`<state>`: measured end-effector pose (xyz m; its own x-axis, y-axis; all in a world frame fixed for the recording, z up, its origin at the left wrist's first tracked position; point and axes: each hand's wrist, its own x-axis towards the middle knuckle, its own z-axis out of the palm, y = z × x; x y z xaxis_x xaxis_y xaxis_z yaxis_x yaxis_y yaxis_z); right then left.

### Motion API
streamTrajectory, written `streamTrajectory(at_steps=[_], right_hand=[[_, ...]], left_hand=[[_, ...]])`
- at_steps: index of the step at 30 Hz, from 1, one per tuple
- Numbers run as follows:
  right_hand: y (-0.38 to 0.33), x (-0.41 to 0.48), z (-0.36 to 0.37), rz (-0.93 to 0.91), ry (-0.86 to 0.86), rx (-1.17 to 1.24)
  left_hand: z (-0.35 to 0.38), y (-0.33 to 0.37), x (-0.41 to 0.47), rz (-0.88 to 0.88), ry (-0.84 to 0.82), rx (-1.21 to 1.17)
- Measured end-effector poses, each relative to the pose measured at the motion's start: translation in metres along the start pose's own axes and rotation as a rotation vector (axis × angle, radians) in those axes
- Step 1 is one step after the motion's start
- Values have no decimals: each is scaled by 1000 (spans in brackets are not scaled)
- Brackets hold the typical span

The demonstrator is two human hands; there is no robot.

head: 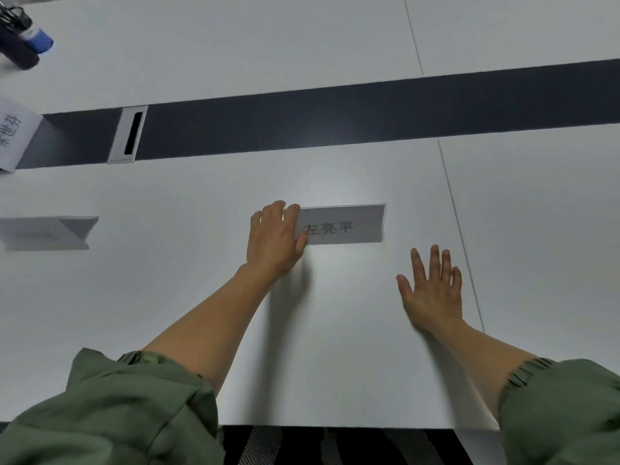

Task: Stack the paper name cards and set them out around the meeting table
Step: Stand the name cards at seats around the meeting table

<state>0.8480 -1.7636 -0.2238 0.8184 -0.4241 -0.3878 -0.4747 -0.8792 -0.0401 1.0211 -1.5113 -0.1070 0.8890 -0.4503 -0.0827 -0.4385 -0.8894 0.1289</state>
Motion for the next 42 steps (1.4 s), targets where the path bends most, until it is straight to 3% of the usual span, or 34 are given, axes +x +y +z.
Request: streamTrajectory(at_steps=[3,7,19,28,35,42], right_hand=[[-11,2,-26,51,-106,-20],[-47,-8,-67,-60,-32,-57],[-271,-174,-84,-512,177,130],[-433,-337,-58,-818,179,158],[-553,-394,-41,-958,135,132],[-684,-402,-13,-964,41,166]], left_hand=[[-17,-19,-37,-98,-104,3],[-41,-54,-94,-238,-166,-66],[-105,-178,-348,-526,-26,-141],[-134,-277,-578,-762,67,-141],[-137,-345,-658,-899,110,-174],[-142,-459,-668,-927,97,-169]])
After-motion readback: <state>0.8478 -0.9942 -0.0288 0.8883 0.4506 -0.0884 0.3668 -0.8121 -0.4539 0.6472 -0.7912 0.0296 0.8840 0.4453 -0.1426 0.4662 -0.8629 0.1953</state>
